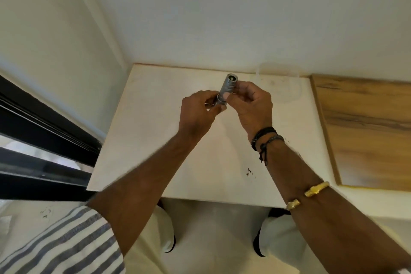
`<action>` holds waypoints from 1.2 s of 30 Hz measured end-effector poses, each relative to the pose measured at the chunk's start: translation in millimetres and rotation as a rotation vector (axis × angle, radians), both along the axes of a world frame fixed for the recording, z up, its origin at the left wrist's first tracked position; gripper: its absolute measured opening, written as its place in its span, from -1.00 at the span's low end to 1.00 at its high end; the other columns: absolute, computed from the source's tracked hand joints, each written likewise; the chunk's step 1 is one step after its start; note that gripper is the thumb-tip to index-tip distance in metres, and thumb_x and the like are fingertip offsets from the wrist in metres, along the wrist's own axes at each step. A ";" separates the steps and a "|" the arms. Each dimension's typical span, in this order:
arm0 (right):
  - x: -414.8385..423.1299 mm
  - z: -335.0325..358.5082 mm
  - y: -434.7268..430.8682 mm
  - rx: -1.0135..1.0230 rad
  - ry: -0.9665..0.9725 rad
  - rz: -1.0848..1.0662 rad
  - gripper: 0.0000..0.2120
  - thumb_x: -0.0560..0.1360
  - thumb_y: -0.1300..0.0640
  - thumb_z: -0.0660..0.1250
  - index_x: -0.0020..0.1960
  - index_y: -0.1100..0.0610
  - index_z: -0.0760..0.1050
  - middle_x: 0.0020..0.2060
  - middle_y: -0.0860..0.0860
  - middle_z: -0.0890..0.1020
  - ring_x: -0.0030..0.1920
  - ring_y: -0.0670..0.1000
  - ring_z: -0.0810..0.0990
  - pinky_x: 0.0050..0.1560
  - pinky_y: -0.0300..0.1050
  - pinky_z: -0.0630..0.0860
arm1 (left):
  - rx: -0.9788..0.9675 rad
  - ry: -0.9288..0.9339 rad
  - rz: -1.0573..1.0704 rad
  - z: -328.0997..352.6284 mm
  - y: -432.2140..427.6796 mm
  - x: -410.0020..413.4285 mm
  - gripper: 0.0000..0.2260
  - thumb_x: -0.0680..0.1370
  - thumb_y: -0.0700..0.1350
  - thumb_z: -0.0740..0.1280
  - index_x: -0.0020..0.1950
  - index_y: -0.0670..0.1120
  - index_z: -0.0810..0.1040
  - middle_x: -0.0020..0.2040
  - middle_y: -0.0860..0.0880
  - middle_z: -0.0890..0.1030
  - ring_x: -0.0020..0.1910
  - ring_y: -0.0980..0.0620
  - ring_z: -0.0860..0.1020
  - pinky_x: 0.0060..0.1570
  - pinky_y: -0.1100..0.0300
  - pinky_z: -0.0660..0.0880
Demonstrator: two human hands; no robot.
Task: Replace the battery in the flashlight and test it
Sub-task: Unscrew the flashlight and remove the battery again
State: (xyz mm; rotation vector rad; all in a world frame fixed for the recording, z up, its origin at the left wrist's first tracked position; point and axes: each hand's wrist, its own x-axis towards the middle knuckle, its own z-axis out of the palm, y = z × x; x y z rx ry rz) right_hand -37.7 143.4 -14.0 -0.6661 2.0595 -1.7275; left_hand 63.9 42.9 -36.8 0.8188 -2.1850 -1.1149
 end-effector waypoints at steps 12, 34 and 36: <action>-41.4 -23.4 -68.2 0.056 0.168 -0.018 -0.74 0.44 0.22 0.51 0.13 0.15 0.66 -0.05 -0.02 0.74 -0.09 -0.14 0.67 0.00 -0.32 0.59 | 0.117 0.012 -0.008 -17.8 -64.6 -50.2 -0.84 0.44 -0.18 0.49 0.00 -0.04 0.73 -0.18 0.08 0.74 -0.17 0.17 0.69 0.00 0.07 0.64; -81.9 -42.3 -116.2 0.027 0.223 -0.051 -0.71 0.41 0.24 0.54 0.13 0.15 0.67 -0.07 -0.01 0.73 -0.07 -0.10 0.70 -0.05 -0.35 0.62 | 0.060 0.008 0.017 -29.6 -109.1 -95.6 -0.79 0.46 -0.18 0.51 0.08 -0.04 0.72 -0.12 0.07 0.74 -0.16 0.25 0.68 -0.01 0.24 0.63; -82.9 -43.0 -118.3 0.022 0.221 -0.057 -0.71 0.41 0.24 0.54 0.13 0.16 0.67 -0.07 -0.01 0.73 -0.07 -0.08 0.70 -0.04 -0.33 0.62 | 0.053 0.011 0.022 -29.9 -109.6 -97.5 -0.79 0.47 -0.18 0.50 0.10 -0.05 0.71 -0.10 0.06 0.74 -0.16 0.26 0.67 -0.02 0.28 0.62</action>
